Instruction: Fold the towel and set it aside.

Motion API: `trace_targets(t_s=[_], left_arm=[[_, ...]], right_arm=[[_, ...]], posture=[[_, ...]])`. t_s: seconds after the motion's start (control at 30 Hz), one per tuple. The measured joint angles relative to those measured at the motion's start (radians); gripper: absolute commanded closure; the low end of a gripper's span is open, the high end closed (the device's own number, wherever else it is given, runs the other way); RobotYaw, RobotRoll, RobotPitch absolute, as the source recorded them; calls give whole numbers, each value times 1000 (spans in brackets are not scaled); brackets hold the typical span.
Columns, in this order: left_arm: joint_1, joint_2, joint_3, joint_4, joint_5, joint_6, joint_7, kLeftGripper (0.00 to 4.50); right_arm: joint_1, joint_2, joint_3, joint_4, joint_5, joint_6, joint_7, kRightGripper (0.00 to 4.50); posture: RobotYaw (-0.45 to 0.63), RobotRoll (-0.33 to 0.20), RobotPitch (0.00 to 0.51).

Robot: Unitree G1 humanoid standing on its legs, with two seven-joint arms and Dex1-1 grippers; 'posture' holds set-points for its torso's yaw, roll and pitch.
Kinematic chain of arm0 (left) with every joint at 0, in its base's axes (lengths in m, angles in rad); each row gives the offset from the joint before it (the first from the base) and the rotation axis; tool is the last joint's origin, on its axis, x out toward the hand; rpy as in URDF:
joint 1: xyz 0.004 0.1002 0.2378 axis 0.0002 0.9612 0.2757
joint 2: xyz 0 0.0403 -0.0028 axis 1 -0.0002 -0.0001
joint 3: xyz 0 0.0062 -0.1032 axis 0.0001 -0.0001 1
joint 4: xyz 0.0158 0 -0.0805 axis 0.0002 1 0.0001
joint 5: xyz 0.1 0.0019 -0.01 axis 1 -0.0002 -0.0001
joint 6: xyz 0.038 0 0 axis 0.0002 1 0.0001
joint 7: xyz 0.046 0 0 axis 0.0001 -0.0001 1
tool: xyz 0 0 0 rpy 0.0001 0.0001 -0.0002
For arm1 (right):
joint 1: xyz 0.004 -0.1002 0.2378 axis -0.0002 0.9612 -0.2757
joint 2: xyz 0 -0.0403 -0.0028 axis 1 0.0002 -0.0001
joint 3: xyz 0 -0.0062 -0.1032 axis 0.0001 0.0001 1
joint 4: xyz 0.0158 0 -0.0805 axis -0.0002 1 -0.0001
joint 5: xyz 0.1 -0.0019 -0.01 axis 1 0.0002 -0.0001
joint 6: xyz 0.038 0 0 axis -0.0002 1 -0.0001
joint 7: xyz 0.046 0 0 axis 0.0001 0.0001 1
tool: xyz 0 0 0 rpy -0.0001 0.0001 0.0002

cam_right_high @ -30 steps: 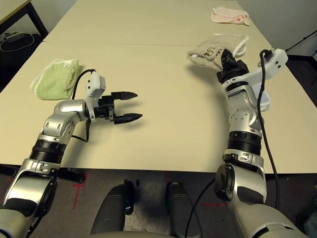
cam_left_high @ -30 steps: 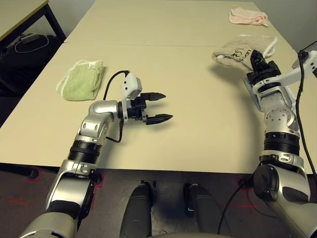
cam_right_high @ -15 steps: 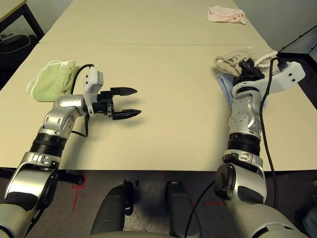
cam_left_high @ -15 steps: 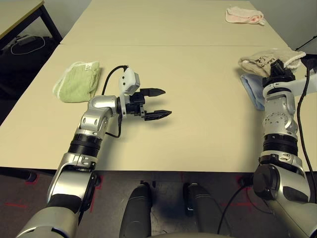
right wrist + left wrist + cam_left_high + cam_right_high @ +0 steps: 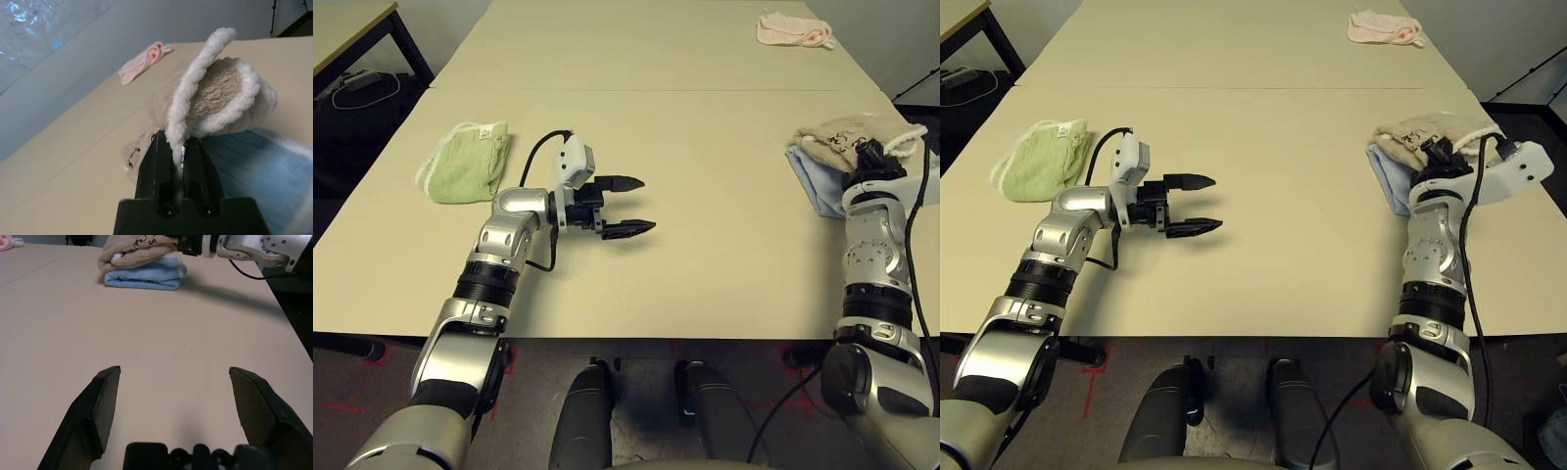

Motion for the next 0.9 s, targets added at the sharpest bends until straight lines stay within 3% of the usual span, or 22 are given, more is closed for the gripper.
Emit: trace_targets(t_s=[0.37, 0.77, 0.8, 0.9], left_arm=[[0, 4, -1, 0, 2, 1, -6, 0], [-10, 4, -9, 0, 2, 9, -10, 0], [-11, 4, -9, 0, 2, 9, -10, 0], [-11, 6, -9, 0, 2, 11, -10, 0]], right_arm=[[111, 26, 15, -112, -1, 104, -55, 4476], [141, 54, 11, -161, 13, 180, -121, 237], [147, 54, 11, -168, 15, 182, -116, 22], [174, 44, 22, -202, 22, 182, -57, 22]], posture=[[-47, 0, 136], [-45, 0, 133], [-46, 0, 132], [-46, 0, 132]])
